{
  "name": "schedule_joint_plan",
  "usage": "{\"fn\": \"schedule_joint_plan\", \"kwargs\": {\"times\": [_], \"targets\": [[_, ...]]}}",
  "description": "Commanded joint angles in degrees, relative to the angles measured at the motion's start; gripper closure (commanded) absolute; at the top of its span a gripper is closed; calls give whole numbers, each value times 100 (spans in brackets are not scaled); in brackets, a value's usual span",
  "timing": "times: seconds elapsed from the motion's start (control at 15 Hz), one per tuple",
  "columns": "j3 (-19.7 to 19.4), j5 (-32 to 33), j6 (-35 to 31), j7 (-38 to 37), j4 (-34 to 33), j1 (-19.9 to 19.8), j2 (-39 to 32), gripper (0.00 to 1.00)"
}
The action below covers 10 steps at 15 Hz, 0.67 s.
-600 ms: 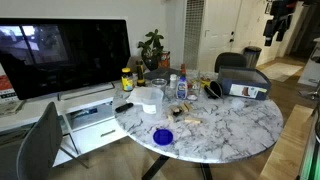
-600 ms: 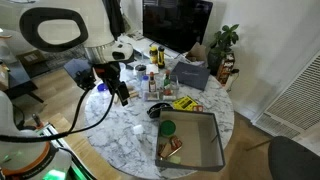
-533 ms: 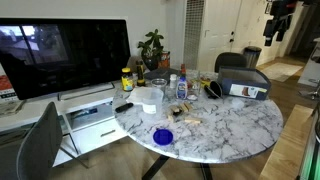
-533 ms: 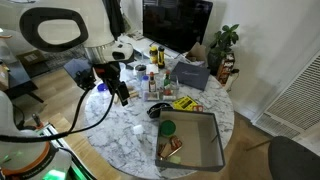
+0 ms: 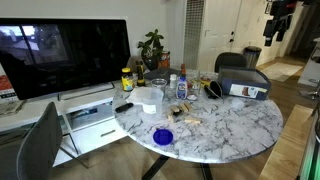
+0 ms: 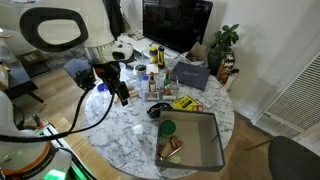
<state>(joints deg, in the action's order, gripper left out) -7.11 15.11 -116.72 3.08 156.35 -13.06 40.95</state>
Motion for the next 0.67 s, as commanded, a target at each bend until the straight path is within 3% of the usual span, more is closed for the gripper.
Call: {"fn": "schedule_joint_plan", "kwargs": {"times": [0.0, 0.33, 0.6], "targets": [[-27, 18, 20, -18, -10, 34, 3, 0], [80, -1034, -329, -195, -55, 725, -688, 0], [451, -1964, -1045, -848, -61, 1169, -1440, 0]]}}
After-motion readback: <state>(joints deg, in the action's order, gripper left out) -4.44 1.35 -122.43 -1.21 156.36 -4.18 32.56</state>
